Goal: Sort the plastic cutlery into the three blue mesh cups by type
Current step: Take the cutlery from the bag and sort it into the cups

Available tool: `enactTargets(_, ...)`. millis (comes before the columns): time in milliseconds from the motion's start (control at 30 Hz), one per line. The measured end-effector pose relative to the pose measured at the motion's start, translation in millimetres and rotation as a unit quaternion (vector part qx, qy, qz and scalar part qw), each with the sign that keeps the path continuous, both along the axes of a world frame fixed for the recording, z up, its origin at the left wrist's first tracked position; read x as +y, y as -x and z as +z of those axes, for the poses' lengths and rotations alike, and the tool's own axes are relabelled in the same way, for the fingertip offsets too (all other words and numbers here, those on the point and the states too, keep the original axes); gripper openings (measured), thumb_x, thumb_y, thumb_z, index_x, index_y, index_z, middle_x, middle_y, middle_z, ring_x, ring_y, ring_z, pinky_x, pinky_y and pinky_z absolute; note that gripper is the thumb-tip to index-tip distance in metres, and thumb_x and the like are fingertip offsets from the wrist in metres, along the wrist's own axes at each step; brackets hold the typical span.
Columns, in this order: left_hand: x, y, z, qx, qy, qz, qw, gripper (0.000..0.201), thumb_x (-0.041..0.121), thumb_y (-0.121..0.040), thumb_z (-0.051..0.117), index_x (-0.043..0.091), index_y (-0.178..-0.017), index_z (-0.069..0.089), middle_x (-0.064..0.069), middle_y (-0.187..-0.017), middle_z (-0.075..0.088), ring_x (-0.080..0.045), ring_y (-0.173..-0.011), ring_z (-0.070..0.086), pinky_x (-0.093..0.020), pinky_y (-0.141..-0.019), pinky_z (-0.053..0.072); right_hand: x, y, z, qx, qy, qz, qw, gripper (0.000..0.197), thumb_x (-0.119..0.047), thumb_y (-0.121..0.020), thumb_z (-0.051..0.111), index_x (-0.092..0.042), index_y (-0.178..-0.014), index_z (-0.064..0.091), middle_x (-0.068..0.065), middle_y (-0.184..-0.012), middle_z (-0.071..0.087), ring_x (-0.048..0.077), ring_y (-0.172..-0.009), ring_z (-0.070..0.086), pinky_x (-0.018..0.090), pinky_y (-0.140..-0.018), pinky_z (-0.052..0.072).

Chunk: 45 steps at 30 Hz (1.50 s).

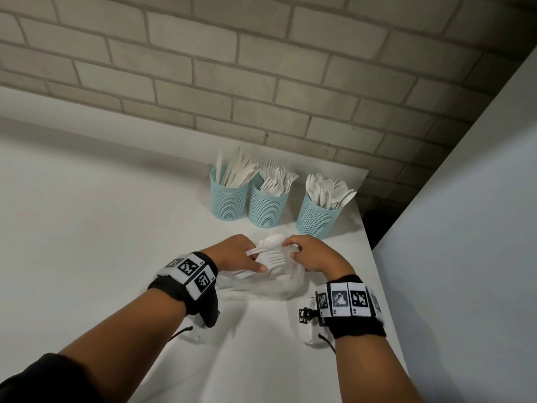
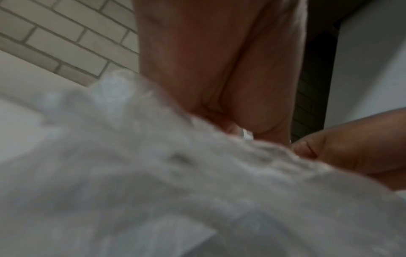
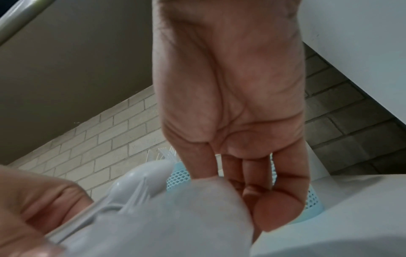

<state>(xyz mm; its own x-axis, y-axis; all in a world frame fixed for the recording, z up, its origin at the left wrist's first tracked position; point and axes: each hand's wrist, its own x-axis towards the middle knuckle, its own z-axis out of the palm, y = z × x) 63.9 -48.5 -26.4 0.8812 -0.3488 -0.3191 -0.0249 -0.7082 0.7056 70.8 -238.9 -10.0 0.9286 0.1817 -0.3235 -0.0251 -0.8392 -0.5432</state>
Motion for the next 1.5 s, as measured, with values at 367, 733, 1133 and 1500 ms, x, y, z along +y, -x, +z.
enactTargets(367, -5.7, -4.1, 24.7, 0.098, 0.24, 0.025, 0.965, 0.033, 0.023, -0.097, 0.048, 0.015, -0.129, 0.047, 0.002, -0.106, 0.06, -0.008, -0.093, 0.055, -0.014, -0.074, 0.045, 24.7, -1.4, 25.1, -0.039, -0.293, -0.072, 0.953, 0.036, -0.041, -0.09, 0.055, -0.012, -0.111, 0.061, -0.001, -0.096, 0.065, 0.01, -0.081, 0.062, 0.025, -0.071, 0.052)
enactTargets(733, -4.8, -6.9, 16.2, 0.116, 0.383, 0.065, 0.914, 0.022, 0.02, -0.097, 0.048, 0.013, -0.116, 0.056, -0.009, -0.116, 0.064, -0.02, -0.108, 0.06, -0.032, -0.099, 0.046, 31.4, -16.5, 6.6, -0.076, -0.418, -0.214, 0.879, 0.024, -0.007, -0.078, 0.073, -0.01, -0.1, 0.063, 0.001, -0.082, 0.066, 0.014, -0.072, 0.062, 0.02, -0.056, 0.049)
enactTargets(1133, -8.7, -5.5, 20.3, 0.163, 0.42, 0.094, 0.888, 0.019, 0.019, -0.099, 0.043, 0.011, -0.105, 0.058, -0.007, -0.095, 0.069, -0.012, -0.071, 0.07, -0.018, -0.058, 0.053, 35.2, -16.9, 4.8, -0.088, -0.456, -0.203, 0.862, 0.017, -0.008, -0.086, 0.064, -0.009, -0.102, 0.058, 0.003, -0.086, 0.064, 0.013, -0.072, 0.062, 0.018, -0.055, 0.051)
enactTargets(1500, -10.7, -6.9, 20.4, 0.081, 0.414, 0.151, 0.894, 0.011, 0.019, -0.096, 0.051, 0.013, -0.1, 0.06, -0.005, -0.088, 0.07, -0.007, -0.065, 0.062, -0.018, -0.055, 0.046, 37.0, -22.8, 12.3, -0.104, -0.427, -0.23, 0.868, 0.016, -0.003, -0.083, 0.066, -0.006, -0.098, 0.06, 0.007, -0.093, 0.066, 0.022, -0.085, 0.066, 0.021, -0.067, 0.055)
